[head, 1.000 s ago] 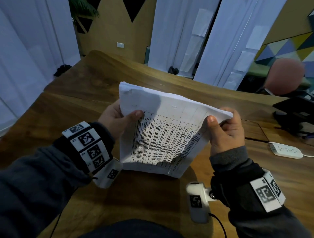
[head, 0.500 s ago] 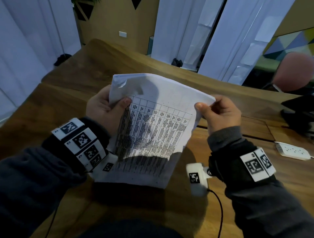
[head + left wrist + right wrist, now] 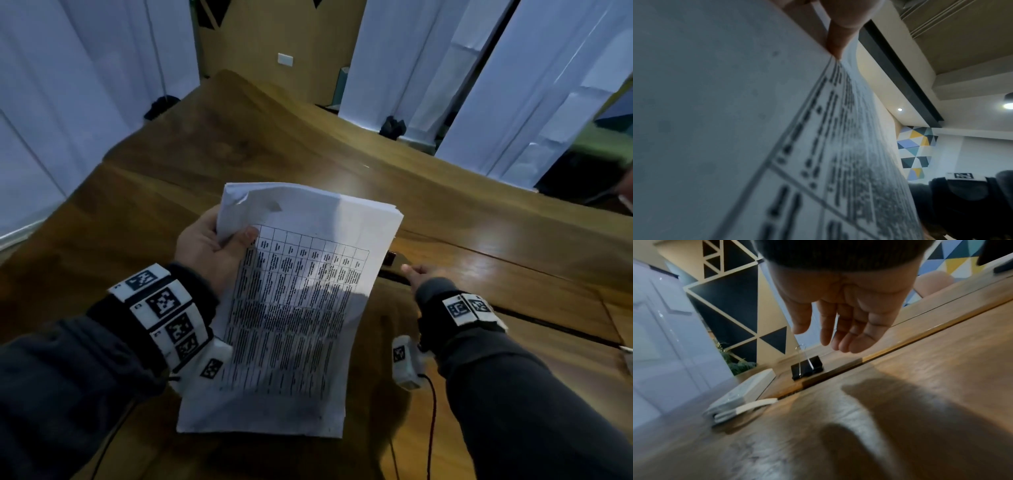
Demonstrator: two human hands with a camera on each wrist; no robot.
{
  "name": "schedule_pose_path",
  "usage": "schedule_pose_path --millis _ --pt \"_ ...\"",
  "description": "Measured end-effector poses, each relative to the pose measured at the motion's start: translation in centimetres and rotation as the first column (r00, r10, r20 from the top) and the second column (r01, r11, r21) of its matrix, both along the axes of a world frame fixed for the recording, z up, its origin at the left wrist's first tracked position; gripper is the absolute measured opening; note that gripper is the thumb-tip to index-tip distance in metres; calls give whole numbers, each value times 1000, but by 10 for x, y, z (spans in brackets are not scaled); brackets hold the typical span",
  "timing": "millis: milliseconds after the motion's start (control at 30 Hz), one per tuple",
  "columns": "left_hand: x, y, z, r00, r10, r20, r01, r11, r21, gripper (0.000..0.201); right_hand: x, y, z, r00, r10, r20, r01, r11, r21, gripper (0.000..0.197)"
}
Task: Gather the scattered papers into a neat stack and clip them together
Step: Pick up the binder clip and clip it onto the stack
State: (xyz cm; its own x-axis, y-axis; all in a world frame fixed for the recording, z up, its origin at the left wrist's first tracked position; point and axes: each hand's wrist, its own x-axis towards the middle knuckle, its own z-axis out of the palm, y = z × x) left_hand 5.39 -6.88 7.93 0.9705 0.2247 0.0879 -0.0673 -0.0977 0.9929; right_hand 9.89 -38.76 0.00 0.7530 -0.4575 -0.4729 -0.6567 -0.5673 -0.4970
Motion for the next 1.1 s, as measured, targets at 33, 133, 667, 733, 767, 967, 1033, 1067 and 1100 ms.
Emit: schedule_pose_path --millis 33,133,667,733,767,967,1033,1067,1100 --pt "5 0 -4 1000 2 -15 -2 1000 5 22 9 2 -2 1000 23 -13 -23 999 -25 39" --pt "16 -1 -18 999 -7 -53 9 999 44 18 39 8 -8 997 74 16 -73 993 -93 47" --pt "36 -14 -41 989 -72 -125 75 997 18 24 65 -6 1 951 29 306 -33 999 7 21" --pt "31 -16 -34 990 -89 -114 90 996 3 26 51 -10 25 902 -113 417 35 981 191 30" --pt "28 -16 -30 989 -102 -107 102 995 -5 26 43 -10 40 868 -165 469 44 965 259 30" --pt "-2 -18 -4 984 -179 14 179 984 12 30 -20 12 146 668 -145 730 -190 915 355 31" --pt "-14 -18 4 978 -205 41 205 979 9 33 -38 24 174 661 -114 742 -245 902 357 40" --pt "-20 -18 9 976 -215 46 214 977 18 37 -47 31 186 672 -101 734 -261 895 362 41" --pt "-27 -17 13 974 -219 53 218 976 26 39 -57 38 196 692 -82 718 -275 889 366 39"
